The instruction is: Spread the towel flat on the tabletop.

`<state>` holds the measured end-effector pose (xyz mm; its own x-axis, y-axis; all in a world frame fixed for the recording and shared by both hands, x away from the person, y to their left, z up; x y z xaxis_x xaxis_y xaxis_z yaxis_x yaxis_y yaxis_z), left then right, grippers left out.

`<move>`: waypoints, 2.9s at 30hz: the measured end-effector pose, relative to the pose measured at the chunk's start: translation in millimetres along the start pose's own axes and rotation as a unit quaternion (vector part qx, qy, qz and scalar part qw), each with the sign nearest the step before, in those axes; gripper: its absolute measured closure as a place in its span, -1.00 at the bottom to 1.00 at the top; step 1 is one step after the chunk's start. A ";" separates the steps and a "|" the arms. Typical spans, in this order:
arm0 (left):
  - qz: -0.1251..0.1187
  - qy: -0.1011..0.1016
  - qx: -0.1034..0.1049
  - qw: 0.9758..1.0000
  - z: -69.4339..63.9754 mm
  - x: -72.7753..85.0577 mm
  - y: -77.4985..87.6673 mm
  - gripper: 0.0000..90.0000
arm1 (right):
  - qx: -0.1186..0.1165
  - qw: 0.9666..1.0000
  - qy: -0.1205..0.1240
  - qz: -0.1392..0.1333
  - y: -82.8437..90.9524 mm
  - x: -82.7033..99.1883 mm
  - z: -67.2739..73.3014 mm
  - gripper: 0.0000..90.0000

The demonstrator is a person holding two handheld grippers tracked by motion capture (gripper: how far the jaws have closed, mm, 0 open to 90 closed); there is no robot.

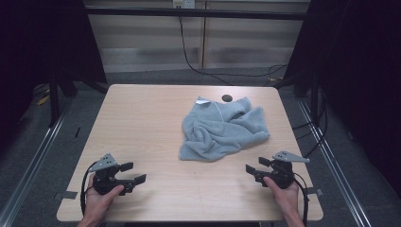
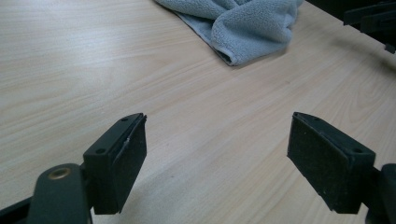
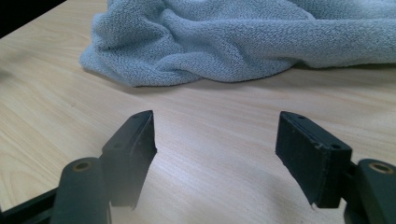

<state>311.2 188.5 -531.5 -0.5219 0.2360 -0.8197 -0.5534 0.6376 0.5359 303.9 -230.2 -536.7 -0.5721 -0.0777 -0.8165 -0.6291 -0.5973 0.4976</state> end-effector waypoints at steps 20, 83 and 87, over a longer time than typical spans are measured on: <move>-0.009 -0.004 0.006 1.000 -2.9 -3.5 3.1 -0.56 | -0.057 0.998 0.030 0.018 -8.3 -2.1 25.9 -0.34; -0.013 -0.014 -0.008 1.000 1.9 -5.5 3.1 -0.50 | -0.062 0.992 0.050 0.096 -118.8 -35.3 -1.6 0.65; -0.010 -0.007 -0.003 1.000 2.1 -4.8 1.7 -0.49 | -0.083 0.990 0.058 0.103 -117.4 -29.4 14.3 0.66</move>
<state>314.1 190.0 -527.1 -0.5020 0.2340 -0.8326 -0.5678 0.6370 0.5214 387.1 -146.4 -566.9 -0.6088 -0.2964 -0.7359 -0.4052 -0.6812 0.6097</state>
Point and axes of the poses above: each handheld gripper's, and its own axes: y roughly backward along the jaws, x roughly out of its underside, z roughly to its left, the point moved 9 cm from there along -y, roughly forward along the jaws, and after that the axes turned 7 degrees about -x, right-handed, at the moved point
